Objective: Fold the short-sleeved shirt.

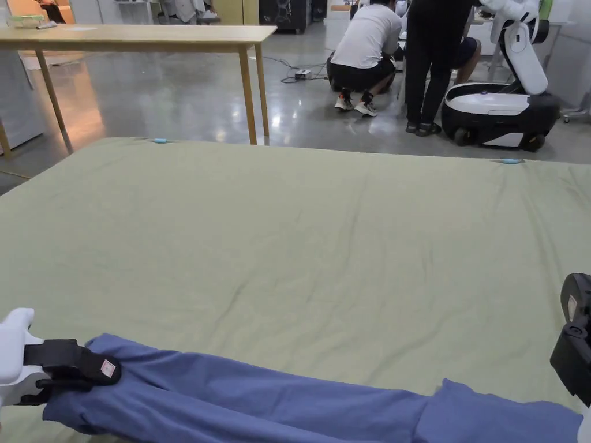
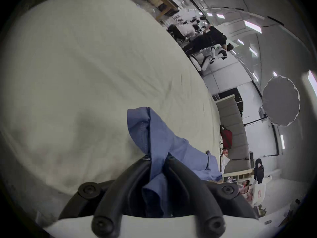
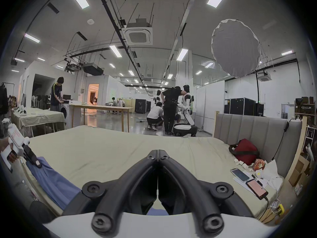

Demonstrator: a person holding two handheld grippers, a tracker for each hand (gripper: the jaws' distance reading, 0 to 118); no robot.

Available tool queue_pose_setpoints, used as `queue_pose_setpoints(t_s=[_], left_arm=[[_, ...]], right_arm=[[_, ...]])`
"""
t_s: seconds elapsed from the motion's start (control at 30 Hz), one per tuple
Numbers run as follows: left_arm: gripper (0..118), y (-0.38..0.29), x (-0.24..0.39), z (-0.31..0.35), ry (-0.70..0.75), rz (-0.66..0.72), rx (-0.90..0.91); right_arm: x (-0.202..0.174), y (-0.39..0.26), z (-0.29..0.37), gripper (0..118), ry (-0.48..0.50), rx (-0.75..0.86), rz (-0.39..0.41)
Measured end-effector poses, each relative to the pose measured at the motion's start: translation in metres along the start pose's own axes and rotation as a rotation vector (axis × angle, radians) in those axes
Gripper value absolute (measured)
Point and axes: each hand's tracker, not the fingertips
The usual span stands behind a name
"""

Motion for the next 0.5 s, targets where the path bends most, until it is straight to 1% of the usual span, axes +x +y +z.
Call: queue_pose_setpoints(t_s=[0.1,0.3,0.5], left_arm=[[6,-0.002,0.029,0.002,0.025,-0.073,0.000],[6,-0.017,0.117,-0.015,0.112,-0.272,-0.028],[6,-0.044,0.191,-0.069,0.176,-0.388,-0.101]], right_arm=[[0.000,0.001,-0.001,1,0.000,0.001,0.002],[0.012,-0.001,0.005,1,-0.018,-0.004,-0.003],[0.031,-0.012,0.013,1,-0.048,-0.033,-0.024]])
